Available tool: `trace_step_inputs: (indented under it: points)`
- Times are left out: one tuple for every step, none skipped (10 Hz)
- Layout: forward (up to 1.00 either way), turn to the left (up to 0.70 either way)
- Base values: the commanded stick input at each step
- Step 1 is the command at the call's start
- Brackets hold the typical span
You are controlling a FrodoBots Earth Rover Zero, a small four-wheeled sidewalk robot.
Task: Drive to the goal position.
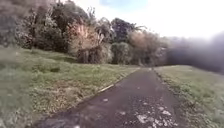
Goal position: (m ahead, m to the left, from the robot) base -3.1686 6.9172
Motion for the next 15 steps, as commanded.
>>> trace_step_inputs:
  points:
    - [0.00, 0.85]
    - [0.00, 0.85]
    - [0.00, 0.85]
    - [0.00, 0.85]
    - [0.00, 0.85]
    - [0.00, 0.85]
    - [0.00, 0.85]
    - [0.00, 0.85]
    - [0.00, 0.85]
    - [0.00, 0.85]
    - [0.00, 0.85]
    - [0.00, 0.85]
    - [0.00, 0.85]
    - [0.00, 0.85]
    - [0.00, 0.85]
